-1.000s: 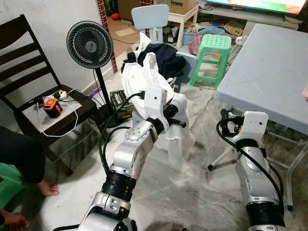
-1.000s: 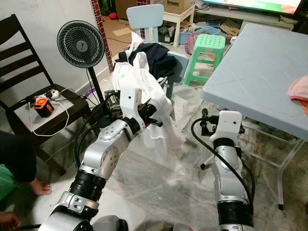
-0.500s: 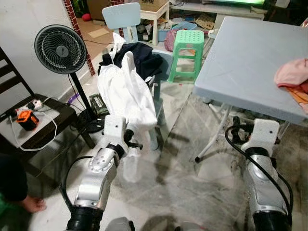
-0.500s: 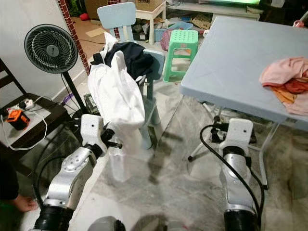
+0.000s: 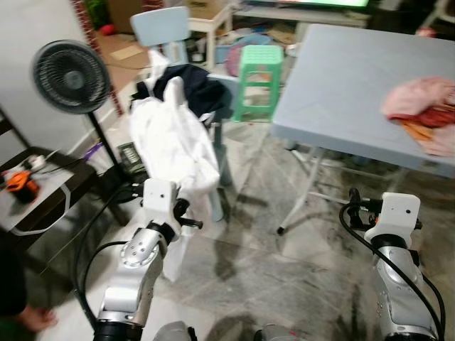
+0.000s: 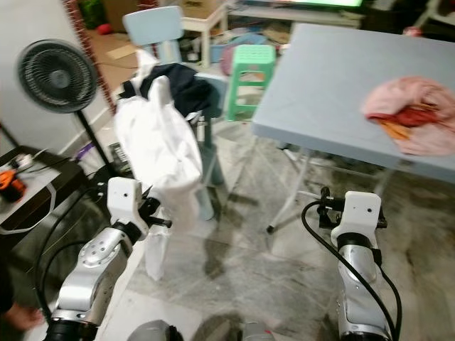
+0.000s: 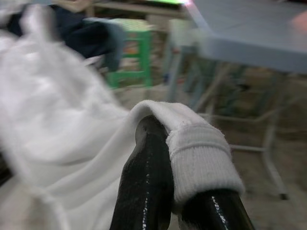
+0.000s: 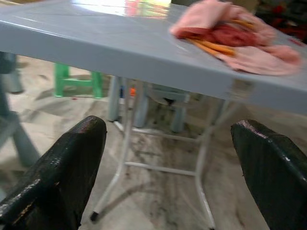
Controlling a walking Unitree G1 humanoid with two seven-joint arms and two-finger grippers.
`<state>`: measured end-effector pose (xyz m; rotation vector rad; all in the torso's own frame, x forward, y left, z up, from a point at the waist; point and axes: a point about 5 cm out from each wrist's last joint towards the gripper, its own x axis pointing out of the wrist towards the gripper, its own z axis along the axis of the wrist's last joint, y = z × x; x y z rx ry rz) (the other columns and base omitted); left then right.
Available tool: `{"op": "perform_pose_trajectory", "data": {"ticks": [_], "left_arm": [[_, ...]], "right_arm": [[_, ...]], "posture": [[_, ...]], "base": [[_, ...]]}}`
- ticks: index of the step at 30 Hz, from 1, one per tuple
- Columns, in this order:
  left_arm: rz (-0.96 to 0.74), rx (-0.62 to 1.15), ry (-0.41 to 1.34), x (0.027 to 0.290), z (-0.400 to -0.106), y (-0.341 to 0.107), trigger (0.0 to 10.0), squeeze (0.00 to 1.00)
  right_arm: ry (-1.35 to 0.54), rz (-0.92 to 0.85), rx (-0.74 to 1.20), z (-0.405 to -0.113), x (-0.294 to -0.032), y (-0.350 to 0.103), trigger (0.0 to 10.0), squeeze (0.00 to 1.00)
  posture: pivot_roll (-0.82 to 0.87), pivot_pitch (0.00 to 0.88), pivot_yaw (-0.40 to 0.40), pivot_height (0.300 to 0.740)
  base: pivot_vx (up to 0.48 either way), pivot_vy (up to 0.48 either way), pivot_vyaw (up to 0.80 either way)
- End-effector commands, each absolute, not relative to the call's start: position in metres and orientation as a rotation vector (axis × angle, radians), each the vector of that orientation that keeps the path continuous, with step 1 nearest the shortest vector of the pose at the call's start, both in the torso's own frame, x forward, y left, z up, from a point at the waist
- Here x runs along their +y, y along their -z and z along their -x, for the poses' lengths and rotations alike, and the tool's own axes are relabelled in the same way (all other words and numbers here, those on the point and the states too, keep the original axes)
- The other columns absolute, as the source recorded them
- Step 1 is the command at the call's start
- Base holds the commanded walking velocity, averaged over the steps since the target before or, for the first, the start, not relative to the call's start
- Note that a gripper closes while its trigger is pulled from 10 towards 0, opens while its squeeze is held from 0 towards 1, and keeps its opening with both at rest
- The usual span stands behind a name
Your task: Hang hanger
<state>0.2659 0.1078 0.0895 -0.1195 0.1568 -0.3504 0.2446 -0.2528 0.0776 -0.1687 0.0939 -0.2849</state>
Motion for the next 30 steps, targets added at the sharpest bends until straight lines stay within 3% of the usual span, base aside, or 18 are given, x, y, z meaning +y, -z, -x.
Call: {"op": "perform_pose_trajectory", "data": {"ticks": [1,6,13,30], "left_arm": [[0.115,0.147,0.366,0.105,-0.267,-0.093,10.0,0.00],[0.113,0.145,0.335,0.111,-0.266,-0.090,10.0,0.00],[0.095,0.165,0.317,0.114,-0.265,-0.086,10.0,0.00],[0.096,0.167,0.348,0.106,-0.267,-0.086,10.0,0.00]], "right_arm": [[0.284,0.164,0.059,-0.250,-0.253,-0.088,10.0,0.00],[0.284,0.164,0.052,-0.247,-0.255,-0.089,10.0,0.00],[0.266,0.168,0.062,-0.245,-0.253,-0.086,10.0,0.00],[0.249,0.164,0.067,-0.246,-0.251,-0.086,10.0,0.00]], "posture": [[-0.01,0.000,0.038,0.740],[-0.02,0.000,0.039,0.740],[-0.02,0.000,0.035,0.740],[-0.02,0.000,0.035,0.740]], "base": [[0.000,0.000,-0.80],[0.000,0.000,-0.76],[0.000,0.000,0.00],[-0.334,0.000,0.00]]}}
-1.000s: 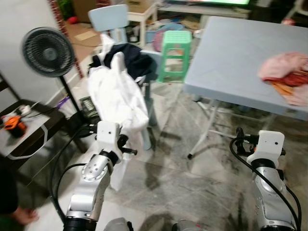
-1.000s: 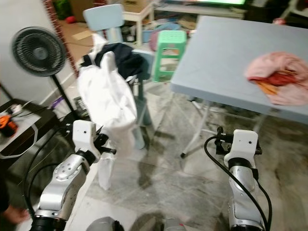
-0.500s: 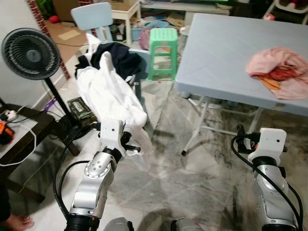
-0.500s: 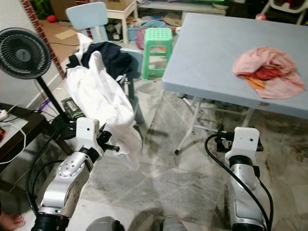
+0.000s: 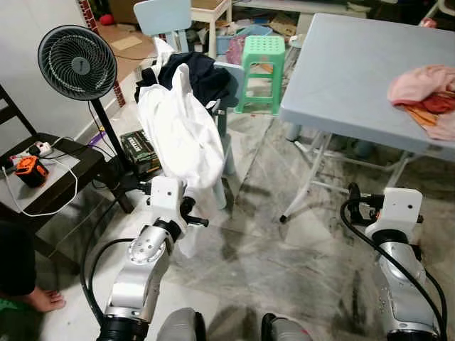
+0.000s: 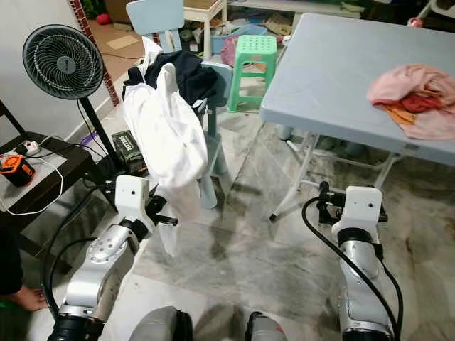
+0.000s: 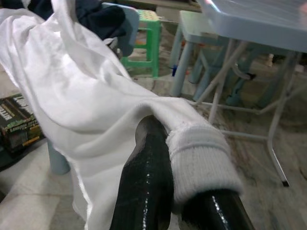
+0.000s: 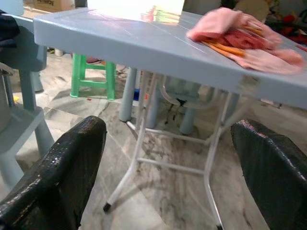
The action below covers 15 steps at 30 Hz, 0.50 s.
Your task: Hang hanger
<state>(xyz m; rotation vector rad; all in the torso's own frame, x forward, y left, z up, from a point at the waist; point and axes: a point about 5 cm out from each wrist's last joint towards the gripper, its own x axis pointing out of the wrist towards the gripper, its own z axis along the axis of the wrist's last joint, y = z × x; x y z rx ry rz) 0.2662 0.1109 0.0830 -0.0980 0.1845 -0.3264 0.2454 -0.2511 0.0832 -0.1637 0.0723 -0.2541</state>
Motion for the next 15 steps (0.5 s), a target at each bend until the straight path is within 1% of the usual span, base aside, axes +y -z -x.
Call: {"op": "perform_pose_trajectory", "data": {"ticks": [1,4,15], "left_arm": [[0.097,0.166,0.349,0.106,-0.267,-0.086,10.0,0.00],[0.101,0.157,0.360,0.103,-0.269,-0.089,10.0,0.00],[0.127,0.121,0.408,0.090,-0.280,-0.101,10.0,0.00]], "right_arm": [[0.249,0.164,0.068,-0.246,-0.251,-0.086,10.0,0.00],[0.245,0.162,0.068,-0.247,-0.251,-0.086,10.0,0.00],[0.245,0.161,0.061,-0.250,-0.252,-0.089,10.0,0.00]], "posture": [[-0.02,0.000,0.035,0.740],[-0.02,0.000,0.035,0.740],[-0.03,0.000,0.035,0.740]], "base": [[-0.341,0.000,0.00],[-0.270,0.000,0.00],[0.000,0.000,0.00]]}}
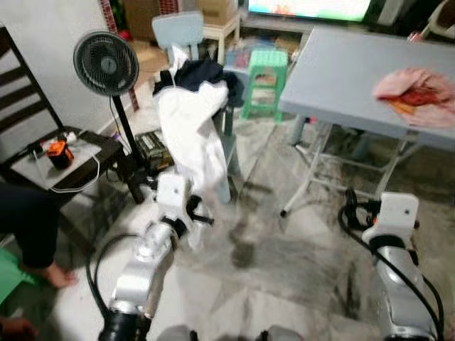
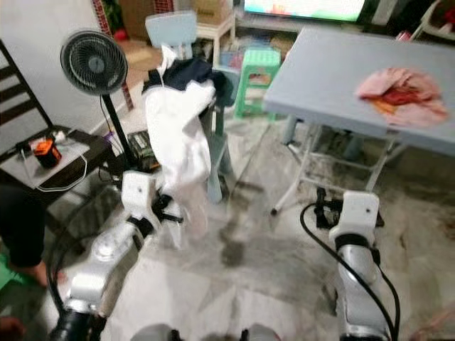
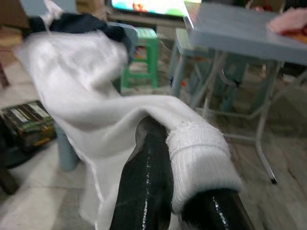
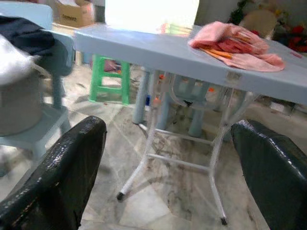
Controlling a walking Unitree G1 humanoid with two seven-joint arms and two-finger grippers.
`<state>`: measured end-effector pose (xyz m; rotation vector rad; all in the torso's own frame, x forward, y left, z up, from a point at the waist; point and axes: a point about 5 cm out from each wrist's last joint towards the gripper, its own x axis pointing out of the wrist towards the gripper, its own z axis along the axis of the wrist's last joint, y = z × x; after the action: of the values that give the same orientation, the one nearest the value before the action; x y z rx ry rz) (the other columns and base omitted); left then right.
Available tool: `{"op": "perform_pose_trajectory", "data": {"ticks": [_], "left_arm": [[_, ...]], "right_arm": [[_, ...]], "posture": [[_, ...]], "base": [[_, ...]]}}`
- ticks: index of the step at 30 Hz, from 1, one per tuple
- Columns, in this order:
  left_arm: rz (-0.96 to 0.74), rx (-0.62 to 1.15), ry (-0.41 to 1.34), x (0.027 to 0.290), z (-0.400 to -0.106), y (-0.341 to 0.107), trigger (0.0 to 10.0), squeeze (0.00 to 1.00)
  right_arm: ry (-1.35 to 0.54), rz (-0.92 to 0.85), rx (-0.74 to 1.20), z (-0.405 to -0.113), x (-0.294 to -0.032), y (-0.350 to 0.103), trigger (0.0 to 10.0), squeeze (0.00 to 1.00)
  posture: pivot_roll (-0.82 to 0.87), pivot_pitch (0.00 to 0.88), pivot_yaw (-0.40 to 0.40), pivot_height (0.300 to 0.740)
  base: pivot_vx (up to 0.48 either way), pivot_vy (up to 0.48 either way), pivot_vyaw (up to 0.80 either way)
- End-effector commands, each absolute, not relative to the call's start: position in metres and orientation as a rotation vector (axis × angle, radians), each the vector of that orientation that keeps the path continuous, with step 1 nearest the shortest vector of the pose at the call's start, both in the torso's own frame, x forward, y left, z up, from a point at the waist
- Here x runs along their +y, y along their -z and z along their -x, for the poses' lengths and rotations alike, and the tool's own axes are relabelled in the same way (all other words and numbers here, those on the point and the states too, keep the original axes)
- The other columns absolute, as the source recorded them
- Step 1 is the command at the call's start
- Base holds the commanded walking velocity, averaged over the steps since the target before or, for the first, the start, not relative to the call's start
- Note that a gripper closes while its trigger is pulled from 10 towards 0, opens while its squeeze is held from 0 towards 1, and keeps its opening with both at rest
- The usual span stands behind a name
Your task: Hang hanger
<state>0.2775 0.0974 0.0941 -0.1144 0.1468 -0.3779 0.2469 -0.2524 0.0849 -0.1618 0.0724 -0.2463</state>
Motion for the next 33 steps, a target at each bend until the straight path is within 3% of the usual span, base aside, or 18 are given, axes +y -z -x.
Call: {"op": "perform_pose_trajectory", "data": {"ticks": [1,11,19,23,33], "left_arm": [[0.131,0.114,0.413,0.088,-0.281,-0.103,10.0,0.00],[0.192,0.106,0.440,0.079,-0.289,-0.113,10.0,0.00],[0.130,0.207,0.419,0.102,-0.279,-0.085,10.0,0.00],[0.138,0.215,0.398,0.109,-0.280,-0.083,10.0,0.00],[0.149,0.184,0.393,0.110,-0.287,-0.089,10.0,0.00]], "right_arm": [[0.244,0.161,0.061,-0.250,-0.252,-0.089,10.0,0.00],[0.238,0.162,0.060,-0.253,-0.249,-0.089,10.0,0.00],[0.236,0.158,0.067,-0.255,-0.247,-0.087,10.0,0.00],[0.234,0.158,0.073,-0.256,-0.247,-0.086,10.0,0.00],[0.227,0.159,0.071,-0.258,-0.245,-0.086,10.0,0.00]], "posture": [[-0.03,0.000,0.035,0.740],[-0.03,0.000,0.032,0.740],[-0.02,0.000,0.030,0.740],[-0.02,0.000,0.026,0.740],[-0.02,0.000,0.023,0.740]], "base": [[0.000,0.000,0.00],[0.000,0.000,0.00],[0.000,0.000,0.00],[0.000,0.000,-0.63],[0.000,0.449,-0.80]]}}
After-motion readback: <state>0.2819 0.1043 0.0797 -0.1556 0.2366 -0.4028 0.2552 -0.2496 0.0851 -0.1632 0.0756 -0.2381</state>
